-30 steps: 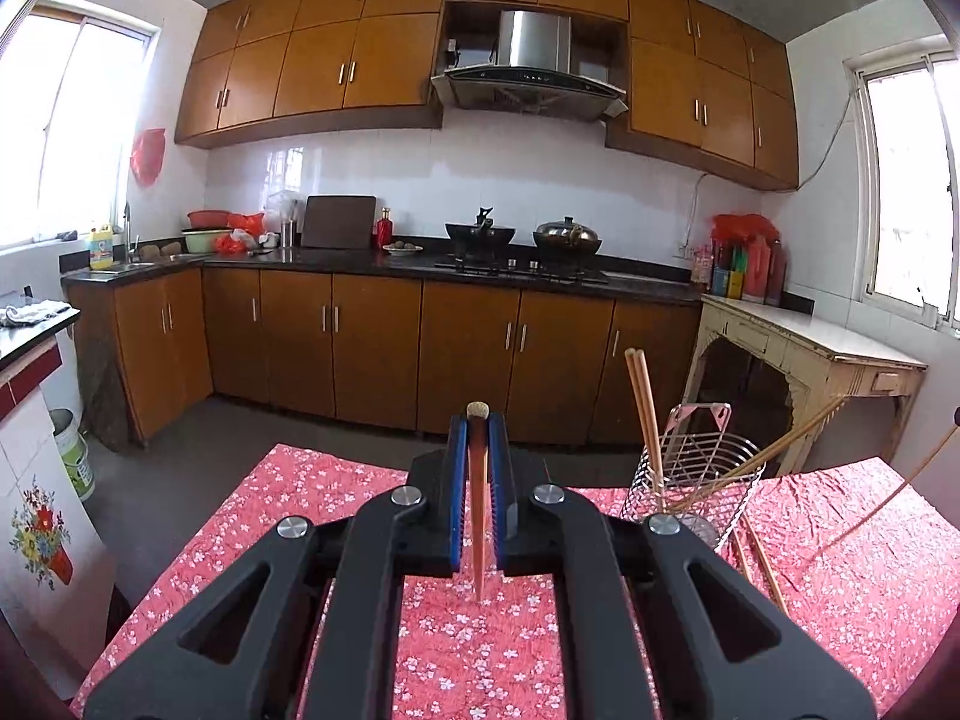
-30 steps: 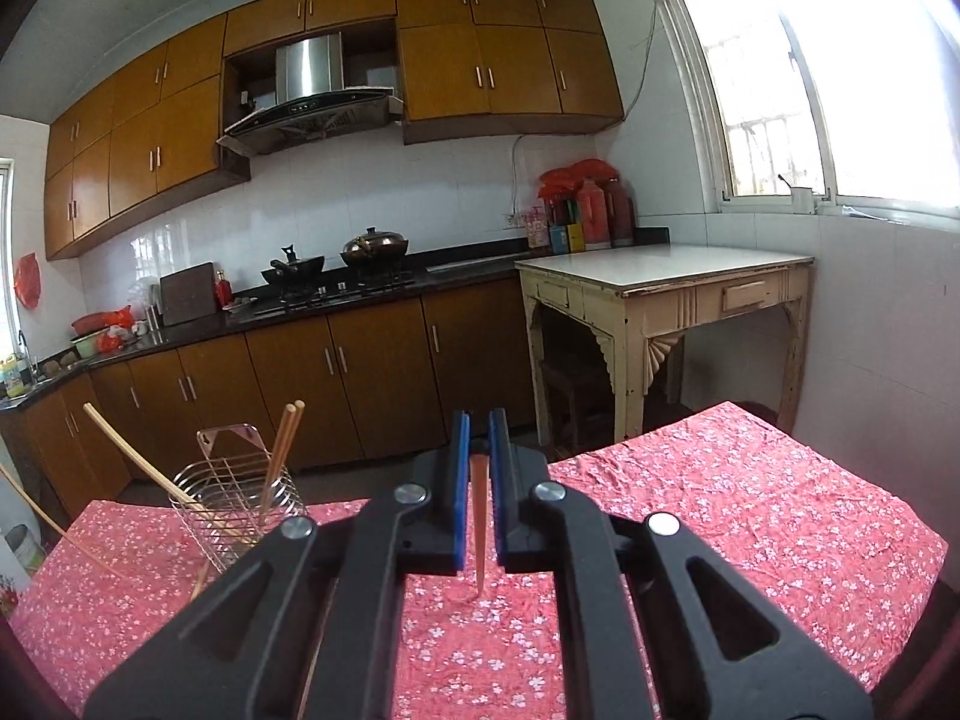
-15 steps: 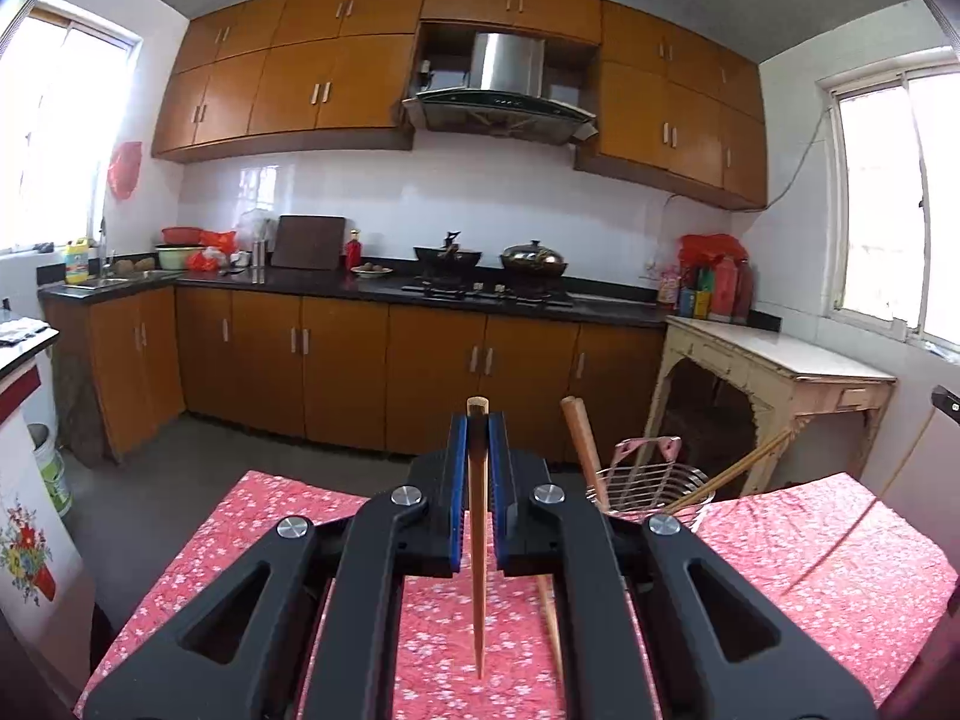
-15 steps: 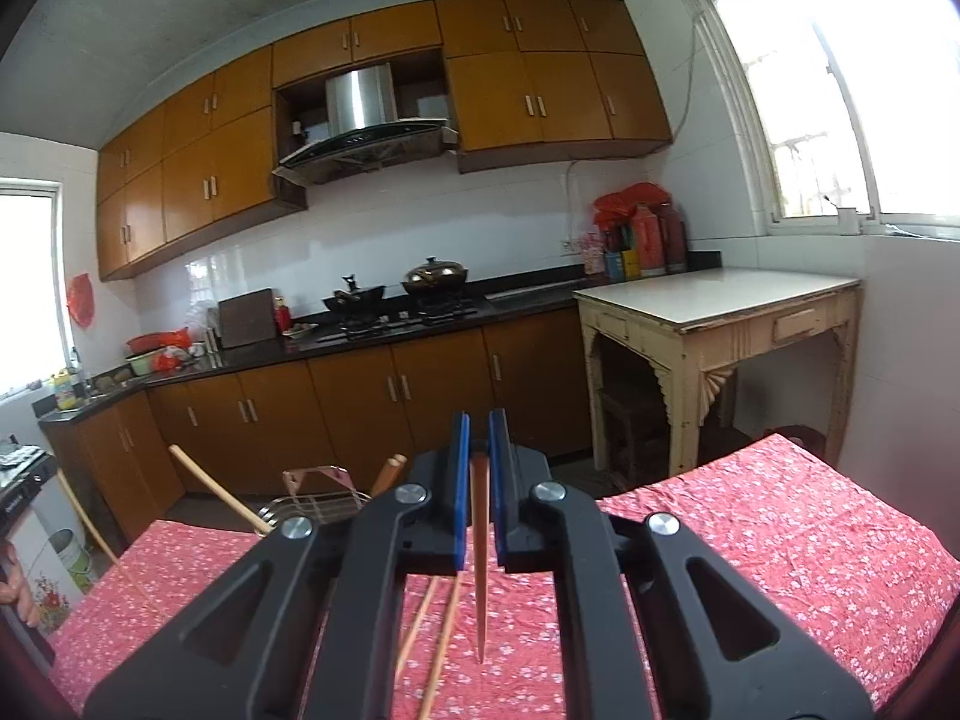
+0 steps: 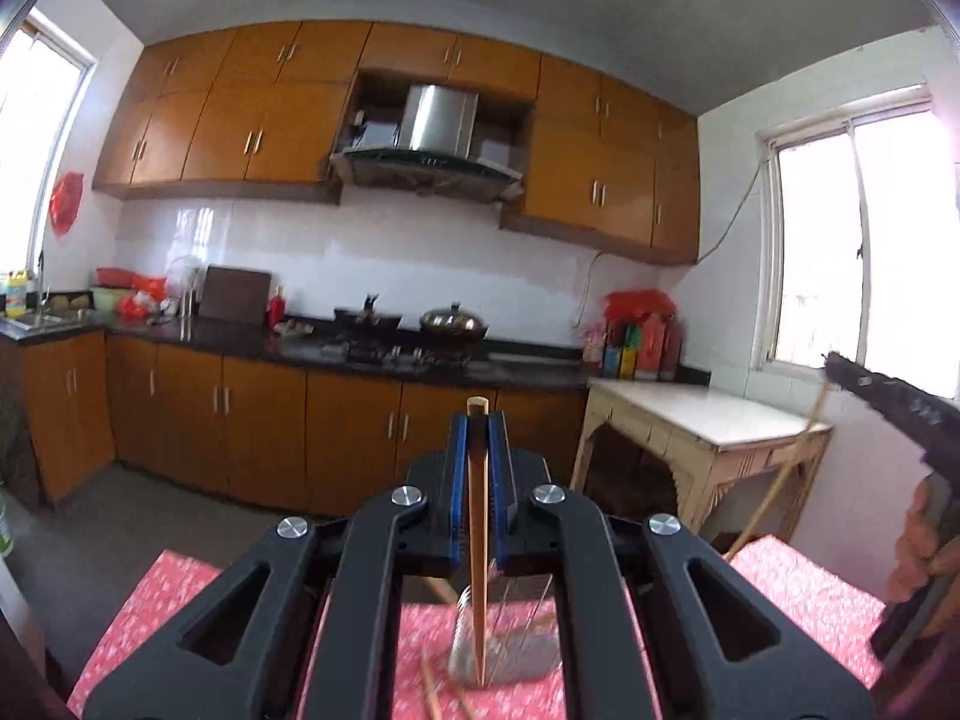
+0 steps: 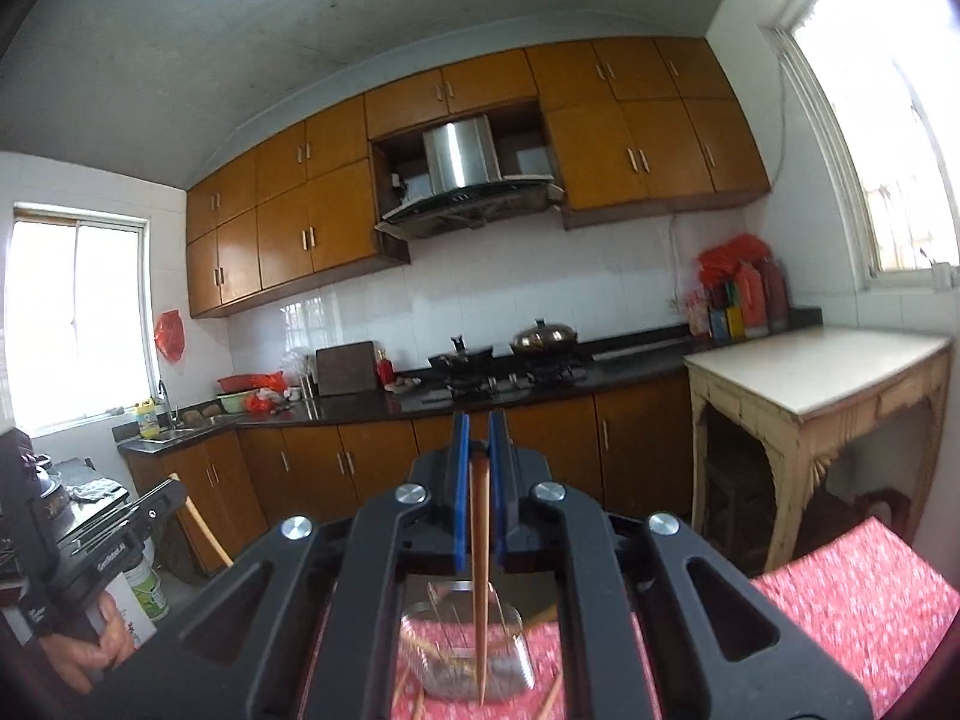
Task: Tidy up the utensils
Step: 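Lift both held chopsticks upright and carry them above the wire holder, then lower both chopsticks into the wire holder and open both grippers, then move both open grippers back down onto two remaining chopsticks, then close the right gripper on a chopstick while the left gripper grasps another, then lift both held chopsticks upright and carry them above the wire holder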
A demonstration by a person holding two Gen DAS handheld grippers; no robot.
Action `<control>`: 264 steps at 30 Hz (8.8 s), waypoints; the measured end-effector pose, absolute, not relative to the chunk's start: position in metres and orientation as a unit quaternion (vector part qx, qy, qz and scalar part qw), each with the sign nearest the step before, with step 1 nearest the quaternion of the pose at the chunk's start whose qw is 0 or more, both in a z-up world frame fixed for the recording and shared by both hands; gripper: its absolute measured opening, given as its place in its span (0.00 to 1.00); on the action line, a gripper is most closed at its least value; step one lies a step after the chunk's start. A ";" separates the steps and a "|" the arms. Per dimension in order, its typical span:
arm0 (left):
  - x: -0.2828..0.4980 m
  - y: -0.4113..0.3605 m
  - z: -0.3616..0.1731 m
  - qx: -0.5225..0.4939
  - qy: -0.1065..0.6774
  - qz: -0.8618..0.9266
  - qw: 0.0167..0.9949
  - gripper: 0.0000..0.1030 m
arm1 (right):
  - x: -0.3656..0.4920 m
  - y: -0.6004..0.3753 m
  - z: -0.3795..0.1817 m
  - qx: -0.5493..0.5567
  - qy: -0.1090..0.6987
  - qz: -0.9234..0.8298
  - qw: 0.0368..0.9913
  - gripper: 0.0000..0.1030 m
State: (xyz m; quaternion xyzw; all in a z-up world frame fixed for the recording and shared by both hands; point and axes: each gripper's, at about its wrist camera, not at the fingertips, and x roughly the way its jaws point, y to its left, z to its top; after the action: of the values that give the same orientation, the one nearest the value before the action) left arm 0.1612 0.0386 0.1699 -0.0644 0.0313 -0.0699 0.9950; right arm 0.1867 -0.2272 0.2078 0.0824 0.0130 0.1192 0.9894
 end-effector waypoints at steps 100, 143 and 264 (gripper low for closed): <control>0.237 0.075 -0.118 0.024 0.441 0.078 0.894 0.10 | 0.249 -0.338 -0.151 0.109 0.414 -0.133 0.894 0.08; 0.224 0.087 -0.122 0.020 0.435 0.002 0.900 0.51 | 0.251 -0.340 -0.152 0.092 0.417 -0.127 0.895 0.16; 0.299 -0.013 0.119 -0.069 0.031 0.050 0.996 0.07 | 0.337 -0.205 0.119 0.086 0.239 0.159 0.954 0.07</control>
State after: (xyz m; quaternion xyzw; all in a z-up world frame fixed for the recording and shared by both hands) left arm 0.2988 -0.0135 0.1185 -0.0691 0.0306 0.0497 0.9959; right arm 0.3372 -0.2051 0.1187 0.0863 0.2387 0.1590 0.9541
